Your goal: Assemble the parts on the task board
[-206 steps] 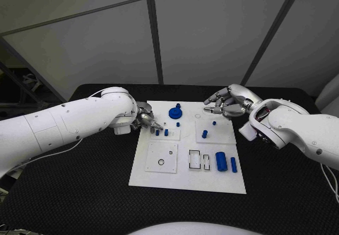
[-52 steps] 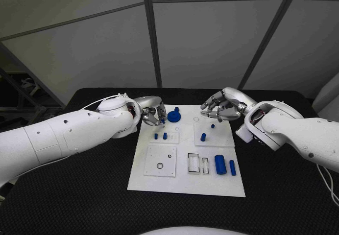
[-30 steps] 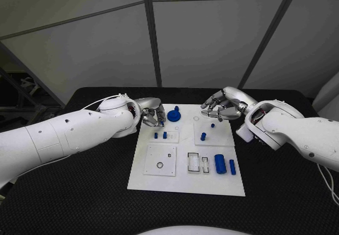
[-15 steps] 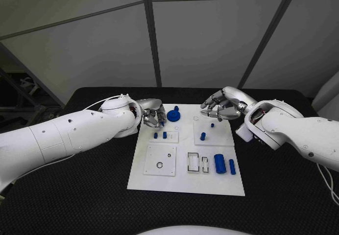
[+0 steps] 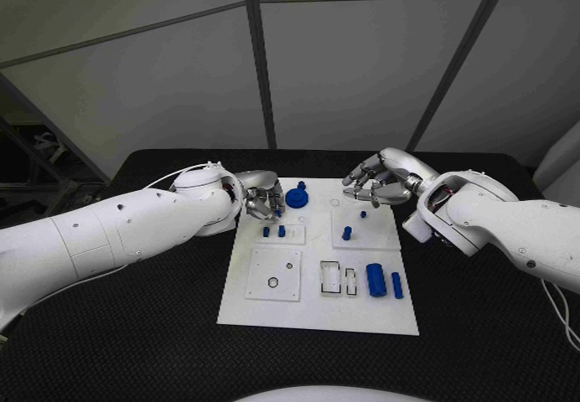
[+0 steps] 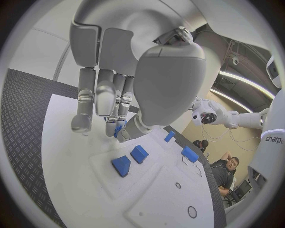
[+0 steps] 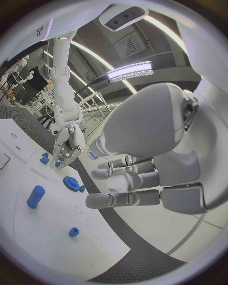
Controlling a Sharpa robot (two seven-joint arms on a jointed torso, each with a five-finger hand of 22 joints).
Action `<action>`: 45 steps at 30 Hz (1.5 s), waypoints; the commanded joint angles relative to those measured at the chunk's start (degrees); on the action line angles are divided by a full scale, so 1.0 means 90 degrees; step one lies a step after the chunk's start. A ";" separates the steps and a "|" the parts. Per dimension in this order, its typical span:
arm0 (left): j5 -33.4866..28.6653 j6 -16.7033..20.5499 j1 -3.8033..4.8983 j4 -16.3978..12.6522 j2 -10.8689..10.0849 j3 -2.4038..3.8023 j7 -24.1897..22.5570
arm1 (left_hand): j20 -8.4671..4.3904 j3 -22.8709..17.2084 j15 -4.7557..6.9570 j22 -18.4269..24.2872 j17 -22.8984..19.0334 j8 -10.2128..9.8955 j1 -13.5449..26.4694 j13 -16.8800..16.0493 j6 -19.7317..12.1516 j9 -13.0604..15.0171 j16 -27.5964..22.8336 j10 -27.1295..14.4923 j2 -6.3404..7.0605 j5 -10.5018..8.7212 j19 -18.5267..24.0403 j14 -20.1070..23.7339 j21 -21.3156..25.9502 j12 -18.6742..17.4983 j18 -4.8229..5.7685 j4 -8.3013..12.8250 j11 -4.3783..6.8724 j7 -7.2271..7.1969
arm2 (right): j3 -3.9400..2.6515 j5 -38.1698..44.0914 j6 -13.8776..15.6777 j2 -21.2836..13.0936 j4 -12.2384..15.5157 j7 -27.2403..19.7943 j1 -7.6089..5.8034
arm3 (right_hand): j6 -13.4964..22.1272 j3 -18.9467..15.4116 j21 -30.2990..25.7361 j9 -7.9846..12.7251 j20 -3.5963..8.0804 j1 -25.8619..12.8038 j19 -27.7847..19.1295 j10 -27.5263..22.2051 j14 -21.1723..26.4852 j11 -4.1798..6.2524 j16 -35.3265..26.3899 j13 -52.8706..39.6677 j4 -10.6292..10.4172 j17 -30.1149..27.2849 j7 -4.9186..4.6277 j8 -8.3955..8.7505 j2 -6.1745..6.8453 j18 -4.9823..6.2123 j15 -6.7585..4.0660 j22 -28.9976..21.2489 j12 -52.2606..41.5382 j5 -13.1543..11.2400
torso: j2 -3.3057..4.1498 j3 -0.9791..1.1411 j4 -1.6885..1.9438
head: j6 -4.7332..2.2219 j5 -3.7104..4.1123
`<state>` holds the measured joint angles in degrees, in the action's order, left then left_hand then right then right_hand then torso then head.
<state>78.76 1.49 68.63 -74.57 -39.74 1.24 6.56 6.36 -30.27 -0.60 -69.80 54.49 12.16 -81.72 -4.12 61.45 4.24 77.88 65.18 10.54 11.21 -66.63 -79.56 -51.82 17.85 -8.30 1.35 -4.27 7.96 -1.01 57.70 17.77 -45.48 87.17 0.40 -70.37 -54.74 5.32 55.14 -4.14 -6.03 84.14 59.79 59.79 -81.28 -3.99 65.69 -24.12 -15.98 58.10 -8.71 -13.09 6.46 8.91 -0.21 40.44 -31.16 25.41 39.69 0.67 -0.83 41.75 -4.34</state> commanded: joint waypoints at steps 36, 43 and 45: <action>-0.0042 0.0042 0.0001 0.0025 -0.0003 -0.0011 0.0066 | 0.0049 0.0089 -0.0041 0.0064 -0.0283 -0.0575 0.0349 0.0008 -0.0670 -0.0068 -0.0086 -0.0197 0.0220 -0.0017 0.0100 0.0113 0.0269 -0.0330 -0.0089 0.0029 -0.0116 0.0123 | -0.0004 0.0400 -0.0138 -0.0027 -0.0045 0.0186 -0.0009 | 0.0024 0.0171 -0.0078 0.0012 -0.0039 0.0077 0.0049 -0.0116 0.0001 -0.0079 -0.0097 0.0377 0.0040 -0.0035 -0.0065 0.0000 0.0118 0.0086 0.0047 -0.0036 0.0515 0.0041 | -0.0004 0.0000 -0.0001 | -0.0006 0.0003; -0.0042 0.0108 -0.0001 -0.0020 -0.0103 -0.0010 0.0080 | 0.0057 0.0094 -0.0052 0.0088 -0.0329 -0.0607 0.0352 0.0012 -0.0714 -0.0066 -0.0098 -0.0248 0.0238 -0.0008 0.0120 0.0133 0.0320 -0.0364 -0.0097 0.0036 -0.0130 0.0135 | -0.0004 0.1334 -0.0229 -0.0079 -0.0095 0.0472 -0.0009 | -0.0073 0.0383 0.0263 0.0008 -0.0041 0.0328 0.0369 -0.0084 -0.0160 -0.0113 0.0097 0.0776 0.0207 0.0183 -0.0073 -0.0012 0.0139 0.0014 0.0057 0.0391 0.1026 -0.0166 | -0.0005 -0.0004 0.0006 | -0.0015 0.0012; -0.0047 0.0132 -0.0002 -0.0046 -0.0163 -0.0009 0.0083 | 0.0059 0.0095 -0.0053 0.0092 -0.0337 -0.0611 0.0352 0.0012 -0.0719 -0.0065 -0.0100 -0.0256 0.0239 -0.0008 0.0123 0.0136 0.0328 -0.0369 -0.0098 0.0036 -0.0132 0.0136 | -0.0004 0.1724 -0.0256 -0.0108 -0.0095 0.0559 -0.0009 | -0.0115 0.0436 0.0429 0.0008 -0.0038 0.0383 0.0500 -0.0066 -0.0208 -0.0116 0.0153 0.0898 0.0250 0.0225 -0.0071 -0.0007 0.0157 -0.0020 0.0056 0.0601 0.1187 -0.0258 | -0.0003 -0.0002 0.0005 | -0.0021 0.0010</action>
<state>78.52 1.69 68.57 -74.77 -40.96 1.12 7.03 6.96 -29.62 -1.03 -69.03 51.50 6.88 -79.16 -4.00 55.26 3.67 77.35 63.26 12.66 11.23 -65.98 -78.72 -49.16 14.85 -8.30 1.67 -5.55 9.22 -1.01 65.55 16.64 -46.33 86.31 3.16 -70.37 -55.37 8.92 58.56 -4.07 -6.42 87.09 63.96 59.05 -82.77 -4.72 66.87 -16.35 -13.65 60.01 -9.31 -13.09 8.04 8.90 0.39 45.30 -20.90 23.33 39.66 0.64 -0.78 41.61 -4.25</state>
